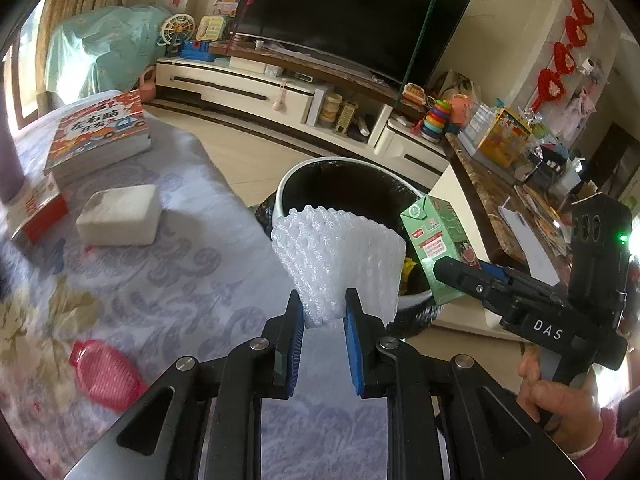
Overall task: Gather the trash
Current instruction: 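Carry the foam net and milk carton over the bin with both tools, then open both tools to drop the foam net and carton into the bin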
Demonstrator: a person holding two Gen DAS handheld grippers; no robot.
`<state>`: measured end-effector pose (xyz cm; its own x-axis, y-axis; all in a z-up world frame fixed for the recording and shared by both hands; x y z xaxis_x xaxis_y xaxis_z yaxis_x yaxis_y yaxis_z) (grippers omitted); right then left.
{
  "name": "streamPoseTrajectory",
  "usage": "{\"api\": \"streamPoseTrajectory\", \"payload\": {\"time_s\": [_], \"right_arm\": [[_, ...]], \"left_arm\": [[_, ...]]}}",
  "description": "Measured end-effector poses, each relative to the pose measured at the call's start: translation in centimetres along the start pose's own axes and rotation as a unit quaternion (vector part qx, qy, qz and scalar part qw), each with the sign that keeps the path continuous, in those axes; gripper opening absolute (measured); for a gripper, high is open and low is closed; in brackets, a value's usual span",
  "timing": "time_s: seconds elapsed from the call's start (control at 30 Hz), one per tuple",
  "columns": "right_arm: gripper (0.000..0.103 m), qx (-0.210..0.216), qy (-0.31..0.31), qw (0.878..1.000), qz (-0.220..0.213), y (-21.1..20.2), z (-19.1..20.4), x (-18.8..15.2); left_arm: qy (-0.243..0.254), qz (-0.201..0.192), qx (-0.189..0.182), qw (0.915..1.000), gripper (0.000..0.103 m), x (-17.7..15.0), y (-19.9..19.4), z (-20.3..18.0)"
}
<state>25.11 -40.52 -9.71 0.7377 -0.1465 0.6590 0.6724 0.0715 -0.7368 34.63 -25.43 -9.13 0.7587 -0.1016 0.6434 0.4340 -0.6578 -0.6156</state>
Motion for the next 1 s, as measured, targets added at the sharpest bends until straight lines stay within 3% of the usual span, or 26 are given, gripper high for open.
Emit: {"api": "streamPoseTrajectory", "payload": {"time_s": [0.53,1.0], "right_arm": [[0.049,-0.010,0.004,1.000,0.005,1.8,-1.6,2.0],[0.049,-0.016,0.012,1.000,0.015,2.8,-2.8,2.9]], "left_arm": [[0.018,0.017,0.012,0.9996,0.019,3.6,4.0,-0.7],[0.023,0.038,0.021,0.9988,0.019,4.6,6.9,-0.7]]}}
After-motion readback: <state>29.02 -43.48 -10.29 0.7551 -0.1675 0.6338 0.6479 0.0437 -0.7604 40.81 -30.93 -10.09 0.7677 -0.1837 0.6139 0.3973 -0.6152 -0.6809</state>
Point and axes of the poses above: each gripper's, at about its wrist camera, not at the fingertips, and y roughly the way its jaws point, z to its left, x to its top, the point moved 8 cm from there along y, roughly the way its jaws point, and after that the axes turned 13 degrees about -x, right-handed, at the moved point
